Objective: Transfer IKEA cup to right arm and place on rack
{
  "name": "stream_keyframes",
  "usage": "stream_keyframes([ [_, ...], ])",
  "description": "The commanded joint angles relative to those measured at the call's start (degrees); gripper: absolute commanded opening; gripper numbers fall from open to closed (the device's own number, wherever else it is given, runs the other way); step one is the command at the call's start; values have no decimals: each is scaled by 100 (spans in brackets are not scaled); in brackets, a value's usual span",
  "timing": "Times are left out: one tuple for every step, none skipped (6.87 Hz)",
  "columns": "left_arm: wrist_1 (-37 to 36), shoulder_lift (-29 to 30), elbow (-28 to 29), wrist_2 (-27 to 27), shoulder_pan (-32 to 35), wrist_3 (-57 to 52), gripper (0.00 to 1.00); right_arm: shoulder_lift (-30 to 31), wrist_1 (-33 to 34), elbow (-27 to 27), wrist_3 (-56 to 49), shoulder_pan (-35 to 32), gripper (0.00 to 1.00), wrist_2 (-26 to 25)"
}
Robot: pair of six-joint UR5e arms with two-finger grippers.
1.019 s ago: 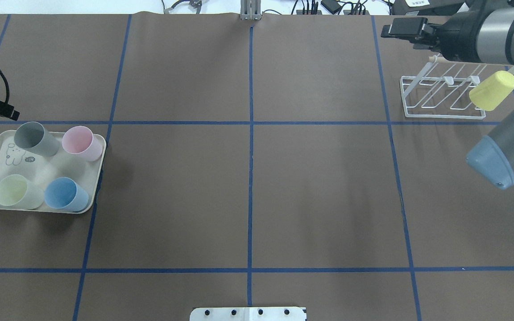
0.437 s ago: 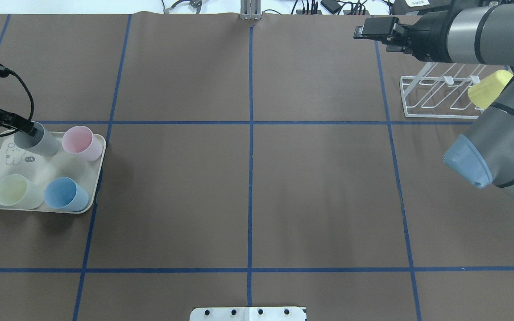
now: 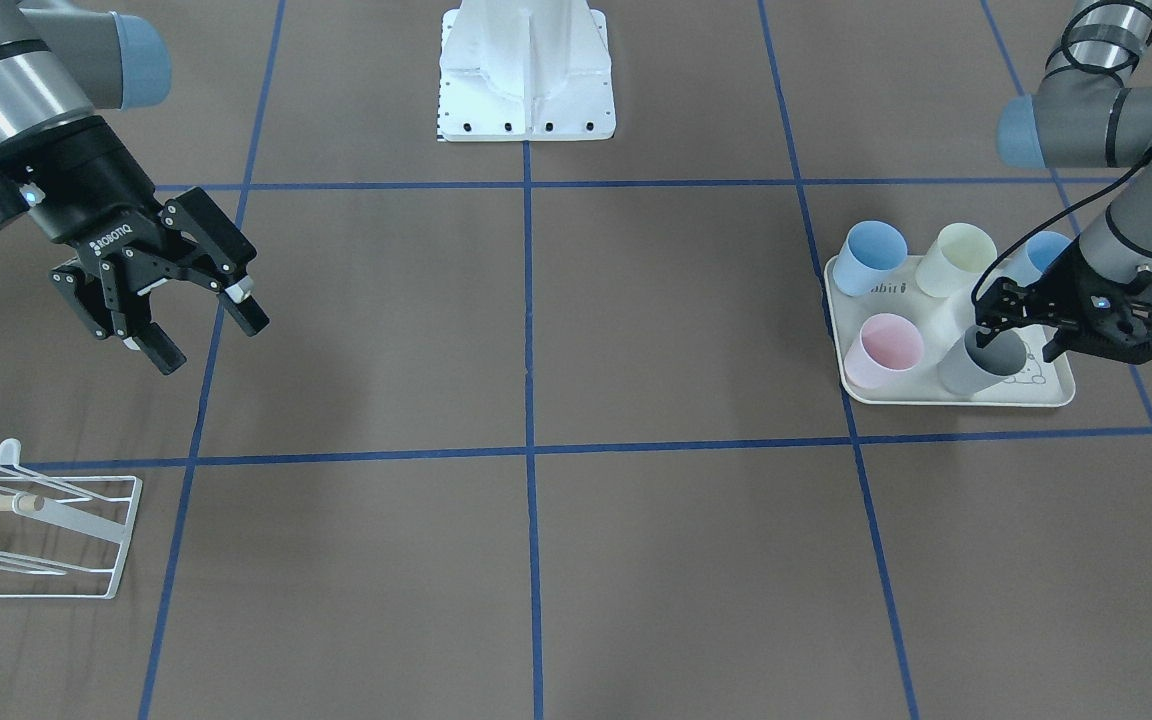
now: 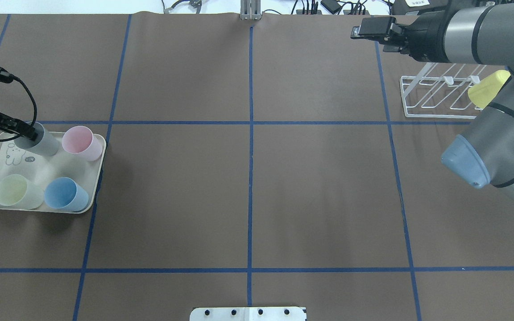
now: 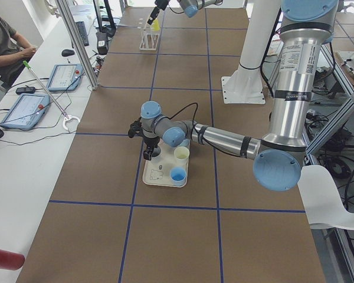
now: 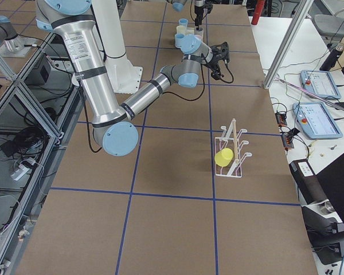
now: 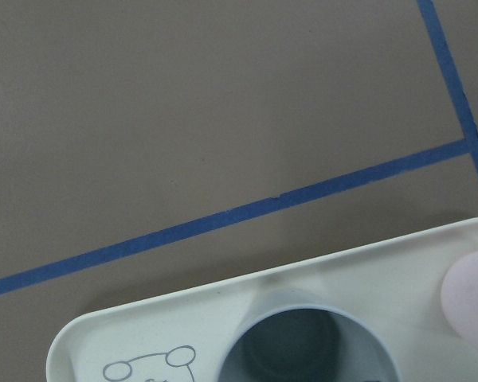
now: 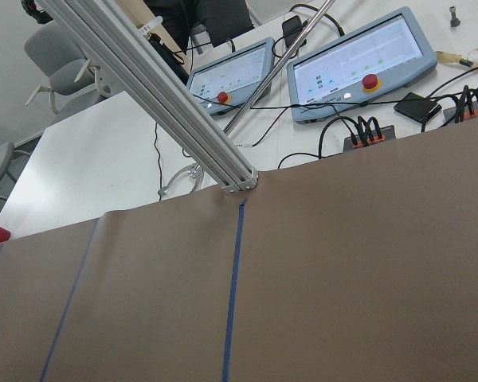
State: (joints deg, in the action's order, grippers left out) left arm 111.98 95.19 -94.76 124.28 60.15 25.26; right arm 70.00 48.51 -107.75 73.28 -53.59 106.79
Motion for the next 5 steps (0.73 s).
stream_keyframes([
  [0,-18,27,0,-4,-12,64,-4,0,-9,2,-2,100,0],
  [0,-1,62,0,-4,-21,64,-13,0,-9,2,7,100,0],
  [0,17,115,0,-4,-21,64,-13,0,0,2,-2,100,0],
  [0,34,176,0,-4,-21,64,-13,0,0,2,-2,100,0],
  [0,34,203,0,-21,-21,60,-13,-9,0,2,-2,100,0],
])
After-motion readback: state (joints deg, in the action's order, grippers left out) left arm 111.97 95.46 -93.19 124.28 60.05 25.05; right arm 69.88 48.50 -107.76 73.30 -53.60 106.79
